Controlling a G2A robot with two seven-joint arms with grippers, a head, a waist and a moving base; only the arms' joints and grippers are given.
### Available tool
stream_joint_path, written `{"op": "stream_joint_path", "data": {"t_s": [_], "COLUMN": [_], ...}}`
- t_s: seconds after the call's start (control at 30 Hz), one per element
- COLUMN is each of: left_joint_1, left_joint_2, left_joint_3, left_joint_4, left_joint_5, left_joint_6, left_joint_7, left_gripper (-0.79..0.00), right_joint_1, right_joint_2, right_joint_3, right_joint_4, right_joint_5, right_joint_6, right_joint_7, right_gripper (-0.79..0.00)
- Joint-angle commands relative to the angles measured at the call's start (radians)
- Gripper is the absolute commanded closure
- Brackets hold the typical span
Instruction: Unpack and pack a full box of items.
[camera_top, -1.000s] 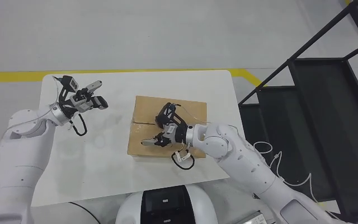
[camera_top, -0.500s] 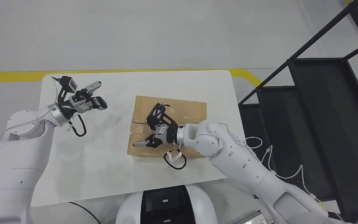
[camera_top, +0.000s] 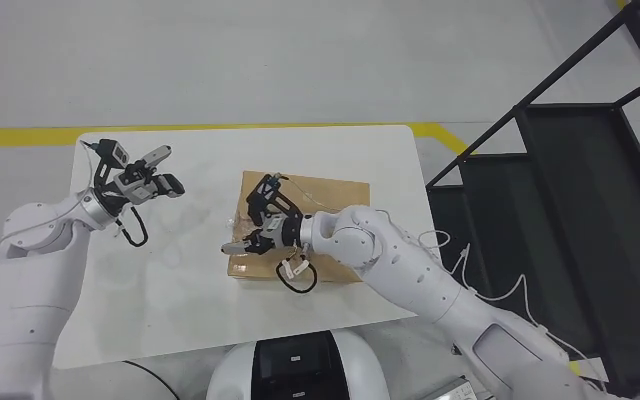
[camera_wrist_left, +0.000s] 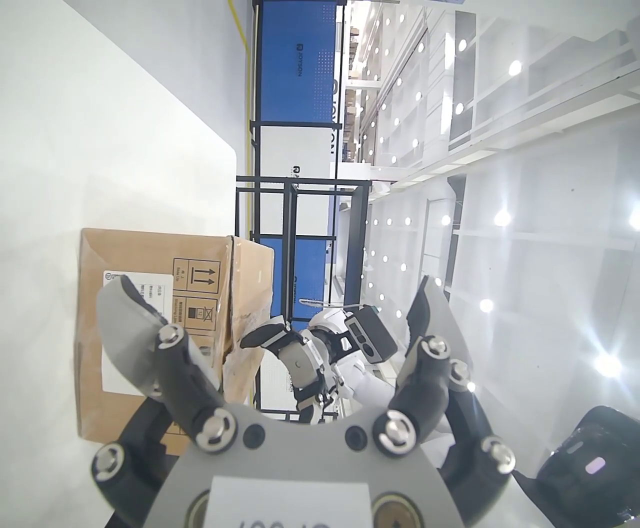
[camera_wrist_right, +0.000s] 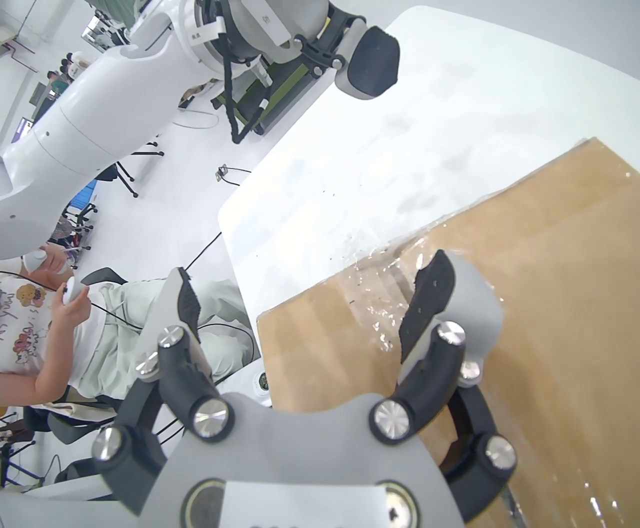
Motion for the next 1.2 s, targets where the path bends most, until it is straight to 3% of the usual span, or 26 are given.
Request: {"op": "stream_joint_path", "data": {"t_s": [0.0,0.13,0.27,0.5,0.67,1.17], "left_joint_1": [0.005,0.012,0.015,0.005,-0.015,-0.031], "left_joint_2": [0.001,0.003,0.002,-0.003,-0.008,-0.007], "left_joint_3": [-0.005,-0.011,-0.010,0.003,0.024,0.017], "left_joint_4": [-0.005,-0.013,-0.023,-0.035,-0.024,0.017], "left_joint_5": [0.001,0.000,-0.004,-0.022,-0.022,-0.013], "left_joint_6": [0.000,0.003,0.002,-0.009,-0.011,-0.023], "left_joint_7": [0.000,0.003,-0.002,-0.023,-0.037,-0.050], "left_gripper": [-0.785,-0.785,-0.785,-0.785,-0.785,-0.785], "right_joint_1": [0.014,0.025,-0.019,-0.212,-0.318,-0.296], "right_joint_2": [-0.010,-0.019,-0.004,0.071,0.107,0.102], "right_joint_3": [-0.008,-0.011,0.043,0.276,0.404,0.378], "right_joint_4": [0.024,0.032,-0.026,-0.216,-0.279,-0.102], "right_joint_5": [0.024,0.047,0.099,0.279,0.279,0.363], "right_joint_6": [-0.003,-0.024,-0.057,-0.007,0.050,0.048], "right_joint_7": [-0.007,-0.010,0.004,0.187,0.254,0.244], "right_gripper": [-0.785,-0.785,-0.785,-0.785,-0.785,-0.785]}}
